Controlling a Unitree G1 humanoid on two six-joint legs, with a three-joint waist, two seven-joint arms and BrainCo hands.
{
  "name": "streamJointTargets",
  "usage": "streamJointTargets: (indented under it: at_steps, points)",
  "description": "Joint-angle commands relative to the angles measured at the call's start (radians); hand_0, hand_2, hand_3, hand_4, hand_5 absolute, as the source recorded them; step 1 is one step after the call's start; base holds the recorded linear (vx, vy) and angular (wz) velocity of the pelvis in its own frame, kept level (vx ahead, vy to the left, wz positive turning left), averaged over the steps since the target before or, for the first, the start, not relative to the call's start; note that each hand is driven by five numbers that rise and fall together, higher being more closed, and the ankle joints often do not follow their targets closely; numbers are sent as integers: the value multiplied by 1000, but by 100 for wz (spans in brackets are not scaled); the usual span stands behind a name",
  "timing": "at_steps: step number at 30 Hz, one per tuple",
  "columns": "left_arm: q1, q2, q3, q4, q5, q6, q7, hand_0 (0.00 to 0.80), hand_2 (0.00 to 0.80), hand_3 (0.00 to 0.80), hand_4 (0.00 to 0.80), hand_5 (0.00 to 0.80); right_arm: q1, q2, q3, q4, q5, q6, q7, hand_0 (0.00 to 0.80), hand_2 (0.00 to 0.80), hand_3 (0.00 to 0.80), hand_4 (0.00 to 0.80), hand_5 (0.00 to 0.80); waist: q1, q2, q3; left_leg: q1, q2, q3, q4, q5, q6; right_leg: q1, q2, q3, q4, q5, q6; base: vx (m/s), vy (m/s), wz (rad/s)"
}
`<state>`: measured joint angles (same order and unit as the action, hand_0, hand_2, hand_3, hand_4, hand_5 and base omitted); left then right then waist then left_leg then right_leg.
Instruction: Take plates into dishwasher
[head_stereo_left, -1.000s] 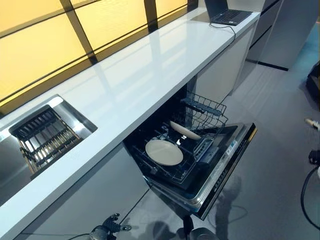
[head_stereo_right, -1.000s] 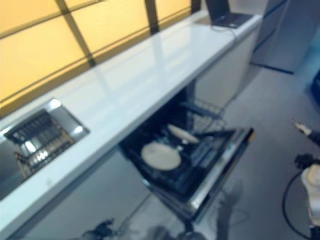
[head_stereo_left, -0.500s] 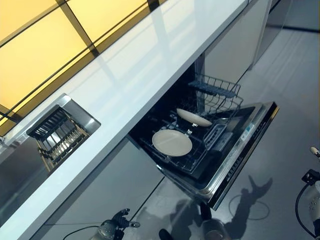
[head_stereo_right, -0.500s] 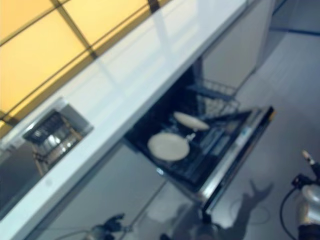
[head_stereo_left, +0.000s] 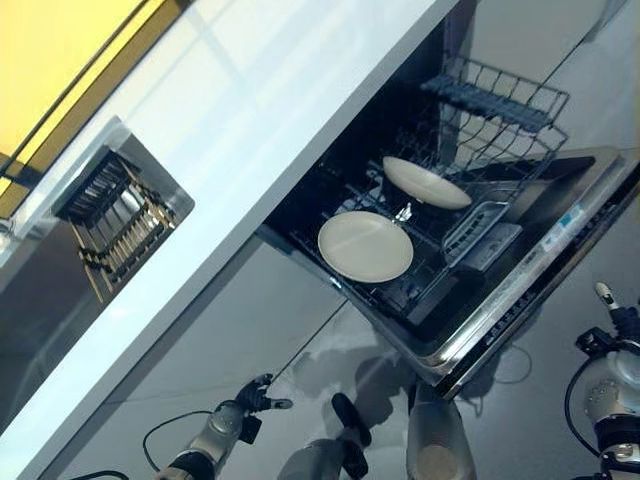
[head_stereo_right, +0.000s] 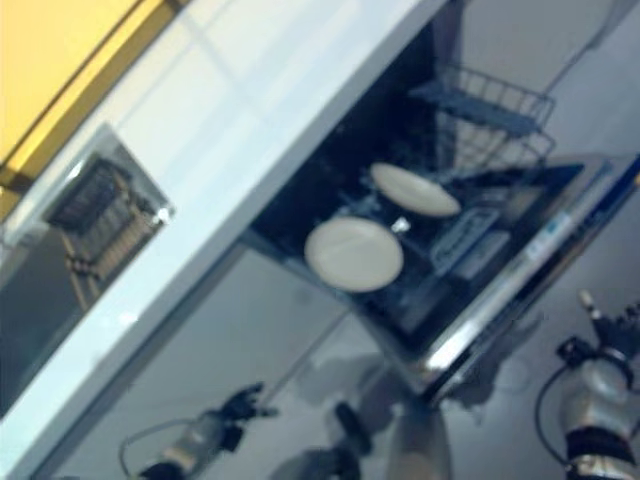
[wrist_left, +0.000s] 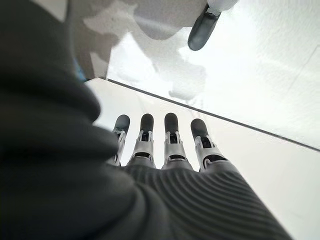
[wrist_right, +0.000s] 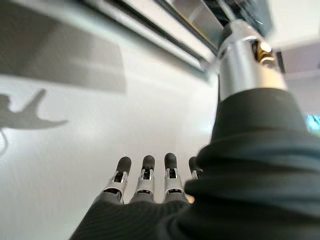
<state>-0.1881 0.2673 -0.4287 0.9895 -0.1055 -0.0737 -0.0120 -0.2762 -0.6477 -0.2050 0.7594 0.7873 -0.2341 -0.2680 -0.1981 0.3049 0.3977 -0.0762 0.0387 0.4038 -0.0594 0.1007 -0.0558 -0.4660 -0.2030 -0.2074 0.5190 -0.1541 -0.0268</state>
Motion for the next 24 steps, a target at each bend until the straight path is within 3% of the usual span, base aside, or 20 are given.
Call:
streamJointTargets:
  at_steps: [1, 13, 24]
  points:
    - [-14, 62, 48, 5, -43, -7, 27, 0, 0, 0, 0, 0, -15, 44, 39, -10, 88, -103, 111, 0, 0, 0, 0, 0, 22, -73, 11, -11, 47, -50, 110, -85, -2, 184, 33, -87, -79, -141, -51, -46, -138, 14]
    - [-12, 71, 51, -18, -55, -15, 20, 0, 0, 0, 0, 0, -66, 110, 127, -75, 83, -135, 208, 0, 0, 0, 0, 0, 29, -91, 49, -84, 56, -68, 190, -49, -13, 112, 18, -75, 69, -200, -85, -17, -84, 4]
    - [18, 75, 62, -47, -28, -8, 9, 0, 0, 0, 0, 0, -73, 136, 194, -178, 26, -89, 357, 0, 0, 0, 0, 0, 35, -102, 59, -108, 68, -80, 239, -19, -26, 108, 14, -76, 125, -232, -107, 4, -46, 1]
